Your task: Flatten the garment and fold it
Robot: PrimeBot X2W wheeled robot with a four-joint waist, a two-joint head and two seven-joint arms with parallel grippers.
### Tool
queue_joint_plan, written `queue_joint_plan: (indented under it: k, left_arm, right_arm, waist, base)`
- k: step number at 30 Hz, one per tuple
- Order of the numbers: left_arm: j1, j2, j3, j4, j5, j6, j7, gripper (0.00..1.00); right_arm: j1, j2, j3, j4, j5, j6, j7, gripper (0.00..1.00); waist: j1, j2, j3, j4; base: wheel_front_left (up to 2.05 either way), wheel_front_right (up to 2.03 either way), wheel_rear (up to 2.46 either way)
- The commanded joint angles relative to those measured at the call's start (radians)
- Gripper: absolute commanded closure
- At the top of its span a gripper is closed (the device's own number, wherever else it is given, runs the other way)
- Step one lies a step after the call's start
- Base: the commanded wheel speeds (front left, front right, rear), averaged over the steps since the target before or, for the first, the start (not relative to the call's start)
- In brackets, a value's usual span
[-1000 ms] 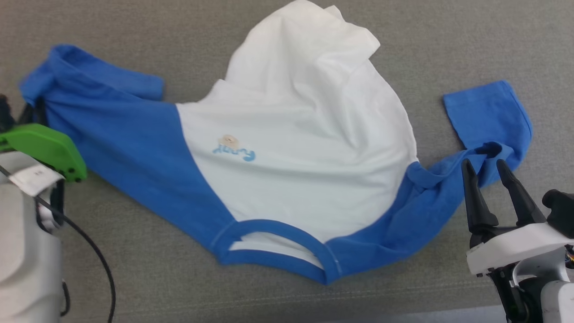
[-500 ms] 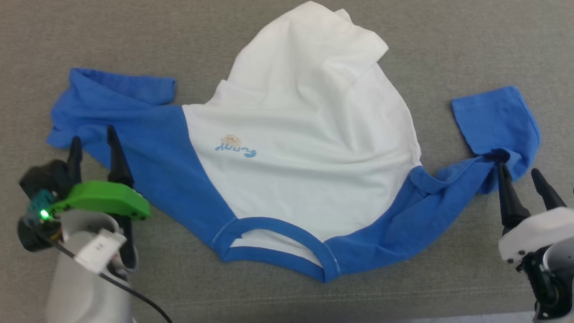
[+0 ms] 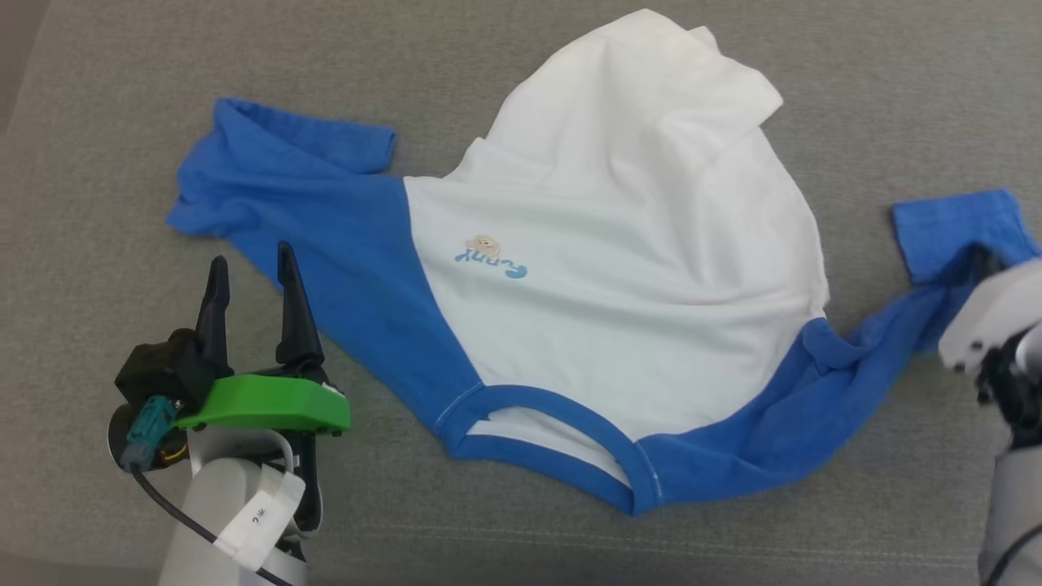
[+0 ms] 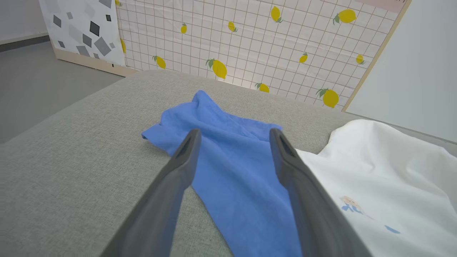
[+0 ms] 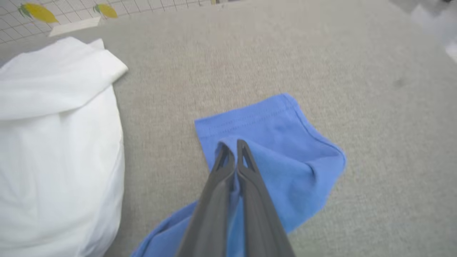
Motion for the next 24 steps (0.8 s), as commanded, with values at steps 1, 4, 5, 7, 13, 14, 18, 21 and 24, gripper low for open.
queue_joint_plan:
  k: [1, 4, 5, 7, 13, 14, 18, 21, 24]
  left_arm:
    - [0.013, -0.003, -0.001, -0.010, 0.001, 0.001, -0.008, 0.00]
    - [0.015, -0.007, -0.001, -0.018, -0.002, 0.002, -0.008, 0.00]
    - [0.015, -0.008, -0.001, -0.020, -0.002, 0.003, -0.008, 0.00]
    - [0.015, -0.010, -0.001, -0.020, -0.002, 0.002, -0.009, 0.00]
    - [0.016, -0.013, -0.003, -0.012, -0.002, -0.001, -0.009, 0.00]
    - [0.016, -0.014, -0.003, -0.011, -0.003, -0.001, -0.009, 0.00]
    - [0.022, -0.015, -0.004, -0.008, -0.005, -0.001, -0.009, 0.00]
    - [0.027, -0.015, -0.006, -0.006, -0.007, -0.002, -0.009, 0.00]
    - [0.027, -0.016, -0.007, -0.003, -0.005, -0.005, -0.009, 0.00]
  right_arm:
    - [-0.052, 0.000, -0.001, 0.003, -0.022, -0.002, -0.024, 1.00]
    - [-0.136, 0.000, 0.010, 0.016, -0.053, -0.002, -0.076, 1.00]
    - [-0.168, 0.000, 0.022, 0.022, -0.061, -0.002, -0.099, 1.00]
    - [-0.222, 0.000, 0.052, 0.032, -0.077, -0.002, -0.140, 1.00]
    - [-0.340, -0.008, 0.135, 0.031, -0.051, -0.002, -0.273, 1.00]
    - [-0.349, -0.010, 0.138, 0.028, -0.039, -0.002, -0.289, 1.00]
    - [-0.333, -0.044, 0.090, 0.046, -0.034, -0.002, -0.314, 1.00]
    - [-0.286, -0.061, 0.011, 0.092, -0.058, -0.002, -0.291, 1.00]
    - [-0.240, -0.060, -0.088, 0.150, -0.092, -0.002, -0.263, 1.00]
  waist:
    - [0.0000, 0.0000, 0.010, 0.021]
    - [0.0000, 0.0000, 0.013, 0.034]
    - [0.0000, 0.0000, 0.015, 0.038]
    - [0.0000, 0.0000, 0.016, 0.043]
    - [0.0000, 0.0000, 0.010, 0.055]
    - [0.0000, 0.0000, 0.008, 0.055]
    - [0.0000, 0.0000, -0.002, 0.058]
    - [0.0000, 0.0000, -0.006, 0.056]
    - [0.0000, 0.0000, -0.005, 0.050]
  base:
    - [0.00, 0.00, 0.00]
    - [0.00, 0.00, 0.00]
    - [0.00, 0.00, 0.00]
    - [0.00, 0.00, 0.00]
    - [0.00, 0.00, 0.00]
    - [0.00, 0.00, 0.00]
    - [0.00, 0.00, 0.00]
    - [0.00, 0.00, 0.00]
    - [0.00, 0.00, 0.00]
